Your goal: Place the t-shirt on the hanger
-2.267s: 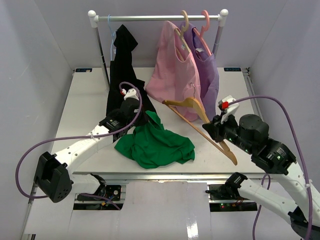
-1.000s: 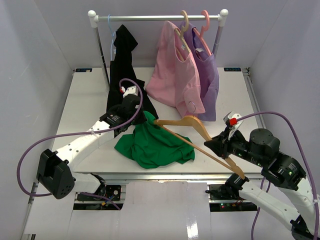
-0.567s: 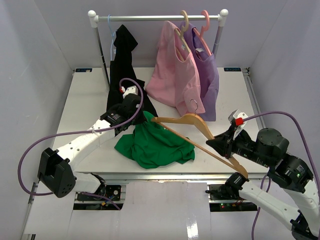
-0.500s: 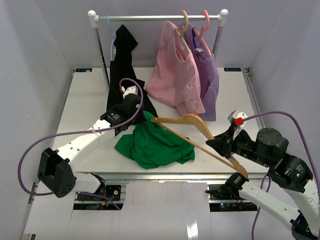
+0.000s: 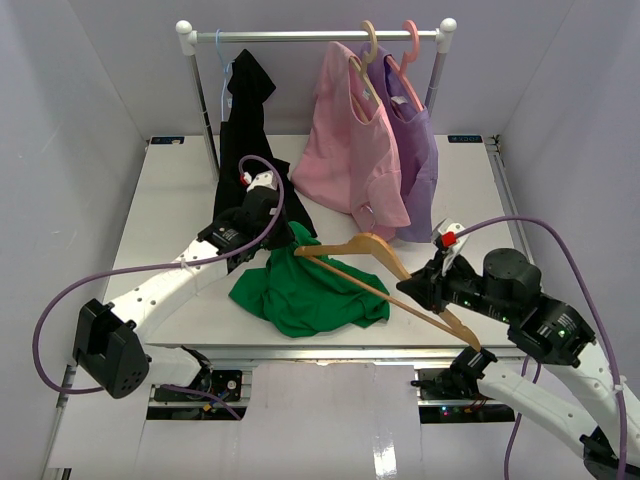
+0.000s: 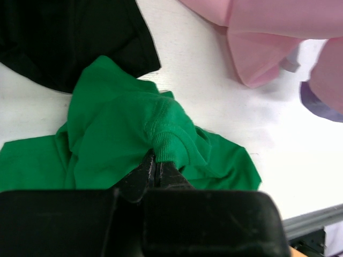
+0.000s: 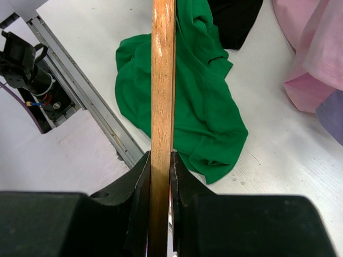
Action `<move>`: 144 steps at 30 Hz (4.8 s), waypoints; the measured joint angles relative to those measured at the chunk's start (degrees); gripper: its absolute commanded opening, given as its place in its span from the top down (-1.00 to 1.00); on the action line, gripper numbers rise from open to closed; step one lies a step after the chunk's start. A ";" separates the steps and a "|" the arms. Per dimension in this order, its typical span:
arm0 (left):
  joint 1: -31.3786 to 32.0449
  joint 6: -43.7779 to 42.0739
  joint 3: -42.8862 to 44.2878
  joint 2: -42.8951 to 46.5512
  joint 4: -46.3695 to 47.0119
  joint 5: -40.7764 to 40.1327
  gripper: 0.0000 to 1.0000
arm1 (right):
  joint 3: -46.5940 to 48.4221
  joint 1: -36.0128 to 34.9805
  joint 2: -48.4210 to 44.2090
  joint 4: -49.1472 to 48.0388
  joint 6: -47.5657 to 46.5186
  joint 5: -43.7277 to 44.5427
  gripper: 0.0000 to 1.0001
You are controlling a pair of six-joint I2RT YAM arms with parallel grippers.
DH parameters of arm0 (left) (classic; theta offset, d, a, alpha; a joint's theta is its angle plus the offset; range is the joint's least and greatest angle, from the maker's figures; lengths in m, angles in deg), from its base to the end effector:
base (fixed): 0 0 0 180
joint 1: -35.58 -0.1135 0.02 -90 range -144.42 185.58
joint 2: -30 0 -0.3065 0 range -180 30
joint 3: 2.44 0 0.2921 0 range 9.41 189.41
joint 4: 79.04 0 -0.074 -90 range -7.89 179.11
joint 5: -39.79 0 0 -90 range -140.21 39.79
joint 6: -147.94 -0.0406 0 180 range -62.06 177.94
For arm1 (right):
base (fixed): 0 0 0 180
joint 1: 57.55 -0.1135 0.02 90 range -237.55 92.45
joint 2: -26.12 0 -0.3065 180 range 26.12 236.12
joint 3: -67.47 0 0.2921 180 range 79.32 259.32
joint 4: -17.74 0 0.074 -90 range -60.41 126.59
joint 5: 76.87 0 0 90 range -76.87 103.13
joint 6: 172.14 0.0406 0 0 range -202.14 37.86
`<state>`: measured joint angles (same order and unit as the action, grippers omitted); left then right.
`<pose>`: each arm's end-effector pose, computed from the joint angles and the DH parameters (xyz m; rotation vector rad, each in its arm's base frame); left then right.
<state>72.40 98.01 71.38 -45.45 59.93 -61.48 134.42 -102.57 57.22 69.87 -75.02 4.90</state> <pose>0.2599 -0.1846 0.3247 -0.1675 2.3359 -0.4569 0.0693 0.0776 0.4109 -0.7214 1.7821 0.7566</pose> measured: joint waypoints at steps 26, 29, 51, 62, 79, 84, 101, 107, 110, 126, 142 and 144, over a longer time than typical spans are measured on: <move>-0.07 -0.63 -0.04 3.03 -0.88 -0.67 1.00 | 1.53 -0.02 -0.78 -2.78 -2.19 -1.13 0.85; -0.07 -0.65 -0.04 2.89 -0.91 -0.82 1.00 | 1.79 -0.02 -0.70 -2.49 -2.69 -1.04 0.85; -0.23 -1.70 -0.04 2.87 -2.13 -1.47 1.00 | 3.00 -0.02 0.59 -1.20 -4.60 0.99 0.85; -0.28 -1.67 0.00 2.79 -2.16 -1.28 1.00 | 3.24 -0.01 1.56 -1.81 -4.47 0.89 0.85; -0.33 -0.58 2.26 3.51 -1.41 8.62 1.00 | -6.72 -0.02 4.71 -14.75 -1.08 0.07 0.84; -0.30 1.45 2.26 6.93 2.65 17.78 1.00 | -12.92 -0.02 5.05 -24.97 1.03 2.59 0.84; 7.44 5.93 1.61 10.04 20.49 35.87 1.00 | -20.79 -0.11 9.66 -55.32 7.85 1.84 0.84; 9.69 5.13 -0.60 10.57 23.40 40.06 0.17 | -28.01 -0.13 7.57 -65.06 10.61 1.49 0.84; 10.29 3.38 -0.63 11.91 22.59 42.43 -0.18 | -30.73 -0.11 4.80 -67.98 11.88 1.40 0.84; 10.93 -24.13 12.86 28.86 -6.45 35.31 -0.12 | -36.90 -0.11 -23.18 -66.11 11.71 -0.01 0.85; 10.93 -56.67 27.79 12.16 -18.77 38.10 -0.23 | -36.28 -0.11 -27.58 -49.95 9.74 -10.40 0.85; 10.93 -58.27 27.76 9.12 -21.25 40.19 -0.22 | -35.99 -0.11 -27.55 -48.94 9.24 -11.18 0.84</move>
<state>83.33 39.74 99.14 -36.33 38.68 -21.29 98.43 -102.68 29.67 20.93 -65.79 -6.29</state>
